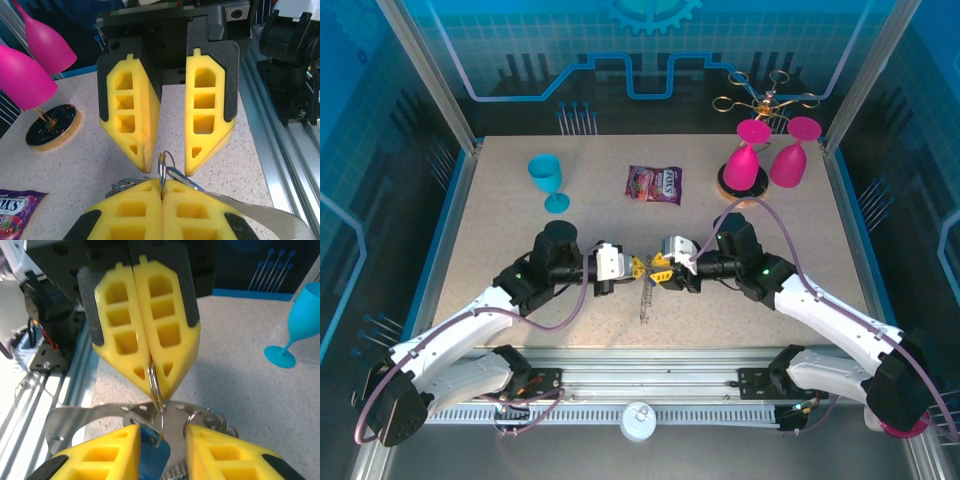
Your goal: Put the keys on the keyring
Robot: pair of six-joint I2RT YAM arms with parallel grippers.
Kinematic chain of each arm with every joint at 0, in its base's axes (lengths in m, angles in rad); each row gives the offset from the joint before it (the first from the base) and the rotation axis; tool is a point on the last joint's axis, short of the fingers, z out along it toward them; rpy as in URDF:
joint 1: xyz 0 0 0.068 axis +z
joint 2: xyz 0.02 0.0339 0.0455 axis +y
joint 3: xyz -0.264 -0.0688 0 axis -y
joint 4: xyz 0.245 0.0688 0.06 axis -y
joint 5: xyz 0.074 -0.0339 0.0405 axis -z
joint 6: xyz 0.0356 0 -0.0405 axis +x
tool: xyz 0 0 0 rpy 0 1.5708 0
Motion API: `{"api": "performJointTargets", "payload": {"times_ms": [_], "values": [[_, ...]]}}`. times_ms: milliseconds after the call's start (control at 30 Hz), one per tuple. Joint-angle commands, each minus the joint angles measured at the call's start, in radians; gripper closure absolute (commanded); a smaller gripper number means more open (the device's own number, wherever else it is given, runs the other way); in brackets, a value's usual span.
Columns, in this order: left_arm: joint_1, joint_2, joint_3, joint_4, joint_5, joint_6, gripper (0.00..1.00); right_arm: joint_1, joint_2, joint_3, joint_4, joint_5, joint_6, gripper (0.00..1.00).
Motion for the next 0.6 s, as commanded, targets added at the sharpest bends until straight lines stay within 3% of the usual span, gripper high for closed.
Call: {"api": "performJointTargets", "payload": {"times_ms": [0,167,400,567], "values": [[-0.002,-0.013,-0.011,0.074,0.058,-0.024,1.0,-0.011,-0.015,-0.006,0.098,-0.075,0.042,0.7],[-0.003,-0.01,-0.01,0.067,0.058,-0.024,1.0,-0.015,-0.021,-0.011,0.108,-0.088,0.05,0.72],[-0.003,-0.011,-0.005,0.068,0.048,-0.036,1.0,-0.017,-0.019,0.005,0.088,-0.086,0.043,1.0],[-0.004,-0.007,0.023,0.016,-0.023,-0.029,0.77,0.007,0.003,0.098,-0.11,-0.015,-0.055,1.0]]}}
